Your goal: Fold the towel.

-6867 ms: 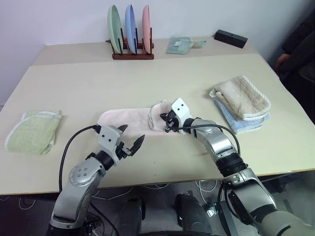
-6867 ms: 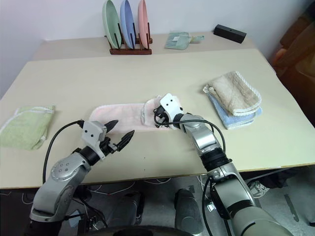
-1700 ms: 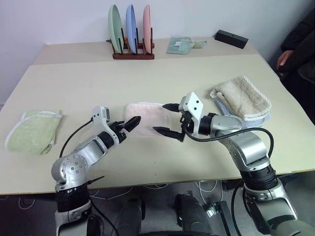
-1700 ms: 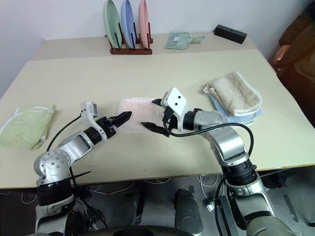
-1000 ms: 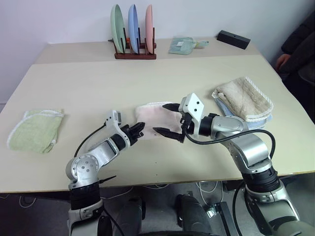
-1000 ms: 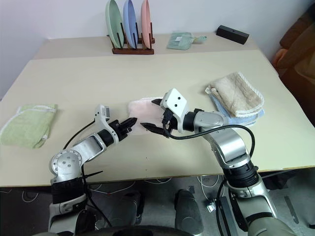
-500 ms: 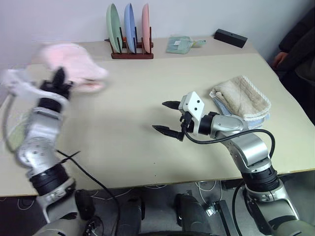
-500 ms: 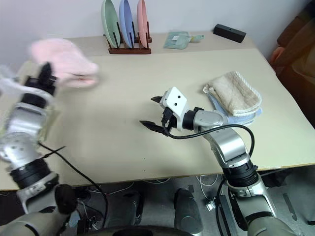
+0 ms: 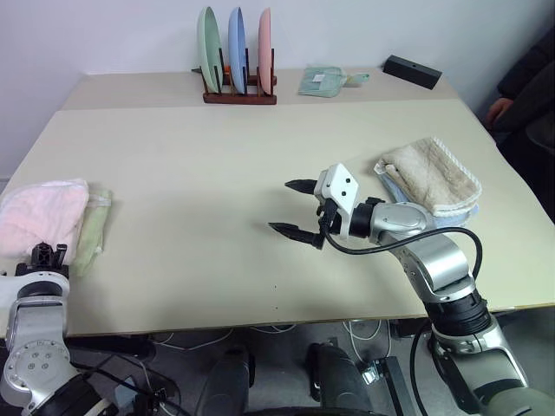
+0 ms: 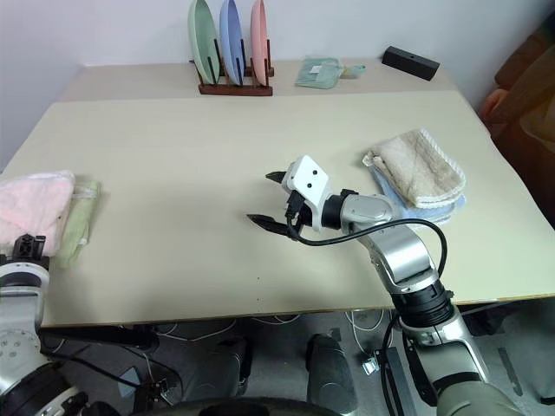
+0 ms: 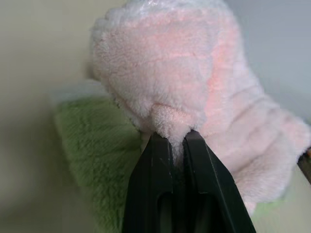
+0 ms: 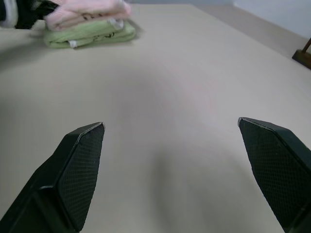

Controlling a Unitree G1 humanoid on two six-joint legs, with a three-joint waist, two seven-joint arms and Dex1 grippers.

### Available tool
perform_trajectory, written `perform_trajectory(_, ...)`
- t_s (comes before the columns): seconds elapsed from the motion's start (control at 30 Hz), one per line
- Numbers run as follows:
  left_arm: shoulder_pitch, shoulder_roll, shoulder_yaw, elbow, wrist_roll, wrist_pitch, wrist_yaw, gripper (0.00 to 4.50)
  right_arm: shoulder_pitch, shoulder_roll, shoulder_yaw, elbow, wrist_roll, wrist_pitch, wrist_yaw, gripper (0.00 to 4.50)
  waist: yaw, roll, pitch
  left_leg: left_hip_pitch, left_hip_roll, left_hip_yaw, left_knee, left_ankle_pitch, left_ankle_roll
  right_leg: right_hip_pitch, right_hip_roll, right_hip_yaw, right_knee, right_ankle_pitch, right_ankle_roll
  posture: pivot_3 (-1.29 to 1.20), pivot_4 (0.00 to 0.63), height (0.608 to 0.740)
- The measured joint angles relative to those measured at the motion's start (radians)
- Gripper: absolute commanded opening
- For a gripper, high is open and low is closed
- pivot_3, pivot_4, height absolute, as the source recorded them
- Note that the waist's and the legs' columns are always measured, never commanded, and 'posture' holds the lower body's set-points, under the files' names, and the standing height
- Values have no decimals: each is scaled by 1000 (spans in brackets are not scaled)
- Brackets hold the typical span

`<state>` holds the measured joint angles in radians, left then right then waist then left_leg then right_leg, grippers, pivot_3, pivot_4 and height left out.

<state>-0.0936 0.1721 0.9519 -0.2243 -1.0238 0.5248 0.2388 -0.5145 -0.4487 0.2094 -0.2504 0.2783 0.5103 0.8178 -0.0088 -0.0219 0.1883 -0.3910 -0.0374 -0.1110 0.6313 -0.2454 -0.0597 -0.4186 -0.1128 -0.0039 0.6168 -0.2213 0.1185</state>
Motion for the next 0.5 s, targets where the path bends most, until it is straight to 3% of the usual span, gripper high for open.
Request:
perform_trajectory(0.2,27,-11,-5,-37,-47,-59,36,4468,-12,-2,2,42,-1,-35,27,4500,-2,0,0,0,0,0,0,0,0,0,0,0,0,0,0,0,150,740)
perform_trajectory(0.33,53,17,8,-61,-44,-117,59,4468,-20,-2,3,70,-3,-48,43,4500,-3,0,0,0,0,0,-1,0,0,0,0,0,0,0,0,0,150,740)
perform_trajectory(0.5,142,257,-44,-188,88,-117,-19,4468,-55,-3,-3,150,-16,-83,51,4500,2,-2,0,0,0,0,-1,0,0,0,0,0,-1,-2,-4,0,150,740)
